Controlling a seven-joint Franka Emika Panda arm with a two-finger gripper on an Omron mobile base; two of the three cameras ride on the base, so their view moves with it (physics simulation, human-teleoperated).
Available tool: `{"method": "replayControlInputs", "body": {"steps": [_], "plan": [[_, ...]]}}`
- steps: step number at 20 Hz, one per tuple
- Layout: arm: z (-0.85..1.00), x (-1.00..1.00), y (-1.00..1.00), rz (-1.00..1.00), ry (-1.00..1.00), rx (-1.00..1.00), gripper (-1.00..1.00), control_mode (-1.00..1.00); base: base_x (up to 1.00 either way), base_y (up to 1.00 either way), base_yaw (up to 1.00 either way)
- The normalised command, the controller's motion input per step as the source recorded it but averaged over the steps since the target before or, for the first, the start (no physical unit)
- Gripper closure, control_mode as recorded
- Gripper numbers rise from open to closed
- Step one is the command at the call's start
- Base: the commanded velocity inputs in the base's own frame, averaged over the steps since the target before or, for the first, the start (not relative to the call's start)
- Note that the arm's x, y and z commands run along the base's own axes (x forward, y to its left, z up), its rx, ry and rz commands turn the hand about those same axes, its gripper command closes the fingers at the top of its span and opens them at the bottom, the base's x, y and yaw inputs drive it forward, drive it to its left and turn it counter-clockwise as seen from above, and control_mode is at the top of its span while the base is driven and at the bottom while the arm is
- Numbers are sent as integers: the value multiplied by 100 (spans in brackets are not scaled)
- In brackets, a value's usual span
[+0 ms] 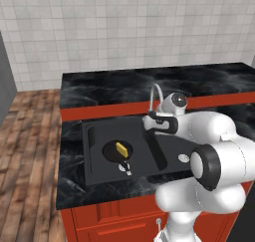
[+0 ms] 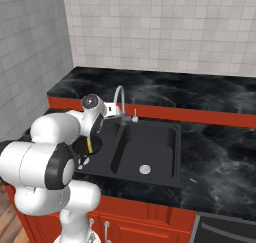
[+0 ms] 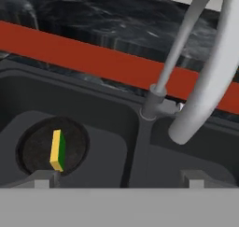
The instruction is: Pick the pan and sponge and place them into the sink. Then turn on the water.
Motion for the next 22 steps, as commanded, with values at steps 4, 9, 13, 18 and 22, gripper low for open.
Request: {"method": "replayControlInputs", "body": {"steps": [4, 9, 13, 18, 22], "plan": [[9, -7, -27, 0, 0, 7, -100, -100, 0, 0, 0], [15, -7, -30, 0, 0, 9, -100, -100, 0, 0, 0], [12, -6, -33, 0, 0, 8, -100, -100, 0, 0, 0], [6, -1, -39, 0, 0, 6, -100, -100, 0, 0, 0], [0, 0, -39, 0, 0, 5, -100, -100, 0, 0, 0]]}}
